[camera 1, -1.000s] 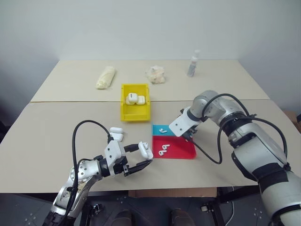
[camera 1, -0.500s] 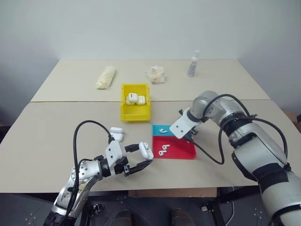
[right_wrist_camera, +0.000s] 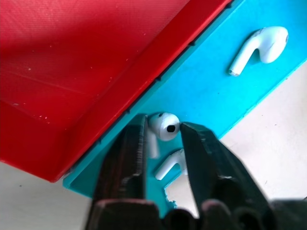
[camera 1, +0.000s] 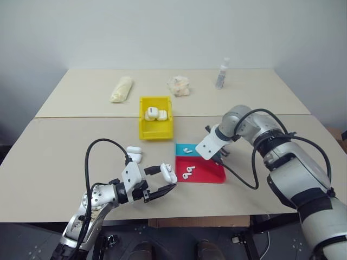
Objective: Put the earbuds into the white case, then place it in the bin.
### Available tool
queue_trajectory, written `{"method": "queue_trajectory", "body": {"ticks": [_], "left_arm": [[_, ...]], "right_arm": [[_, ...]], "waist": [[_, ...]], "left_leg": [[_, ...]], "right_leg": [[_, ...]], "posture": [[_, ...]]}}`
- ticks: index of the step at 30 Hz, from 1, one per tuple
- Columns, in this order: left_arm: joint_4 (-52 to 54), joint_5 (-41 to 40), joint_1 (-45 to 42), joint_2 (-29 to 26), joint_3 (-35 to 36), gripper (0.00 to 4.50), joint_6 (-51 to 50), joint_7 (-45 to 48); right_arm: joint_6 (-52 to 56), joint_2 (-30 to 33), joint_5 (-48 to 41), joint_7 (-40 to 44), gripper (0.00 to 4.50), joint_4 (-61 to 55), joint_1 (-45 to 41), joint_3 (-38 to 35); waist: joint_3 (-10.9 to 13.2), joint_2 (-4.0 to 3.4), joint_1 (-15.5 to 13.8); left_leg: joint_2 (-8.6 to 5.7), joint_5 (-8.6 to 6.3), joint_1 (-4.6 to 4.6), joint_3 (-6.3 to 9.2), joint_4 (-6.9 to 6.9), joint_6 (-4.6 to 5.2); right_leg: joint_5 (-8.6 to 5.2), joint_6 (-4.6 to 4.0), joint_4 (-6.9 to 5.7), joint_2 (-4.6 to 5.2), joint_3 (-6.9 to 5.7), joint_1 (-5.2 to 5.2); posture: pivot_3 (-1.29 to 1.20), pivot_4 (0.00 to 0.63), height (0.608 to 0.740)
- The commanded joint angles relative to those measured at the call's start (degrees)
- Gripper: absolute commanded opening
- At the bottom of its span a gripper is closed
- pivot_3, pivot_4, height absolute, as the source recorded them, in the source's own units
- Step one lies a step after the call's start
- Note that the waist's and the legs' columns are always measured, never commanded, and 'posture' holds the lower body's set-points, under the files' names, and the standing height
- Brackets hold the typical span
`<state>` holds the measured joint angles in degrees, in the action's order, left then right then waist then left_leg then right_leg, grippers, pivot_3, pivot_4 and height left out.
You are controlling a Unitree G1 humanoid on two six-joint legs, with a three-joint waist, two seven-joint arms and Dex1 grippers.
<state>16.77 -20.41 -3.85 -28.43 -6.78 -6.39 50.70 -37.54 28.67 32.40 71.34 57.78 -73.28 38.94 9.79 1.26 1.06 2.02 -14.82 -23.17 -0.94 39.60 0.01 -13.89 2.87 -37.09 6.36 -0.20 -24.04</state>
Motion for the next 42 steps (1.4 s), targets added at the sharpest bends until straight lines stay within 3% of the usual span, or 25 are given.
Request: {"method": "queue_trajectory", "body": {"ticks": [1, 8, 11, 16, 24, 31, 36, 42], "left_arm": [[2.07, -0.54, 0.05, 0.27, 0.43, 2.74, 0.88, -0.09], [1.70, -0.41, -0.19, 0.35, 0.38, 2.74, 1.09, -0.02], [1.55, -0.38, -0.34, 0.45, 0.36, 2.74, 1.21, -0.01], [1.31, -0.34, -0.63, 0.66, 0.39, 2.74, 1.31, 0.12], [1.78, -1.92, -2.47, 1.05, 1.19, 2.74, 0.64, 0.52], [2.02, -6.06, -7.79, 1.95, 2.19, 2.74, -2.39, 0.97], [3.29, -10.11, -14.13, 2.71, 2.59, 2.74, -8.19, -0.33], [3.66, -14.81, -19.79, 2.71, 3.53, 2.74, -12.82, 0.81]], "right_arm": [[-0.64, -0.01, 0.11, 0.26, 1.13, 0.15, 0.77, -0.41], [-0.70, 0.21, 0.10, 0.49, 1.13, 0.08, 0.98, -0.41], [-0.68, 0.28, -0.53, 0.98, 0.67, -0.32, 1.26, -0.82], [0.36, 0.21, -1.75, 1.97, 0.67, -1.72, 2.08, -2.56], [11.60, 3.36, -12.95, 7.09, 0.67, -16.05, 5.55, -12.50], [46.01, 6.00, -29.01, 1.97, 0.67, -49.01, 15.38, -30.56], [81.09, 7.07, -44.60, -5.62, 0.67, -75.49, 22.20, -45.38], [121.02, -3.87, -62.20, -19.00, 0.67, -92.56, 15.90, -68.35]], "waist": [[0.00, 0.00, -0.01], [0.00, 0.00, 0.00], [0.00, 0.00, -0.01], [0.00, 0.00, -0.01], [0.00, 0.00, -0.18], [0.00, 0.00, -0.57], [0.00, 0.01, -1.32], [0.00, 0.00, -0.90]], "left_leg": [[0.00, 0.00, 0.00, 0.00, 0.00, 0.00], [0.00, 0.00, 0.01, 0.00, 0.00, 0.00], [0.00, 0.00, 0.01, -0.01, 0.00, 0.00], [0.00, 0.00, 0.00, -0.01, 0.00, 0.00], [0.00, 0.00, -0.09, -0.01, 0.00, 0.00], [0.00, 0.00, -0.13, 0.03, 0.03, 0.01], [-0.03, -0.01, -0.28, 0.12, 0.11, 0.02], [-0.02, -0.02, -0.18, 0.14, 0.10, 0.03]], "right_leg": [[0.00, 0.00, 0.00, 0.00, 0.00, 0.00], [0.00, 0.00, 0.00, 0.00, 0.00, 0.00], [0.00, 0.00, 0.00, 0.00, 0.00, 0.00], [0.00, 0.00, 0.00, 0.00, 0.01, 0.00], [0.00, 0.00, 0.01, 0.00, 0.02, -0.07], [0.01, 0.00, 0.00, 0.02, 0.00, -0.06], [0.02, 0.03, 0.00, 0.05, -0.09, -0.05], [0.02, 0.03, -0.02, 0.02, -0.06, -0.01]], "posture": [[0.00, 0.150, 0.740], [0.00, 0.150, 0.740], [0.00, 0.150, 0.740], [0.00, 0.150, 0.740], [0.00, 0.150, 0.740], [0.00, 0.150, 0.740], [0.00, 0.150, 0.740], [0.00, 0.150, 0.740]]}}
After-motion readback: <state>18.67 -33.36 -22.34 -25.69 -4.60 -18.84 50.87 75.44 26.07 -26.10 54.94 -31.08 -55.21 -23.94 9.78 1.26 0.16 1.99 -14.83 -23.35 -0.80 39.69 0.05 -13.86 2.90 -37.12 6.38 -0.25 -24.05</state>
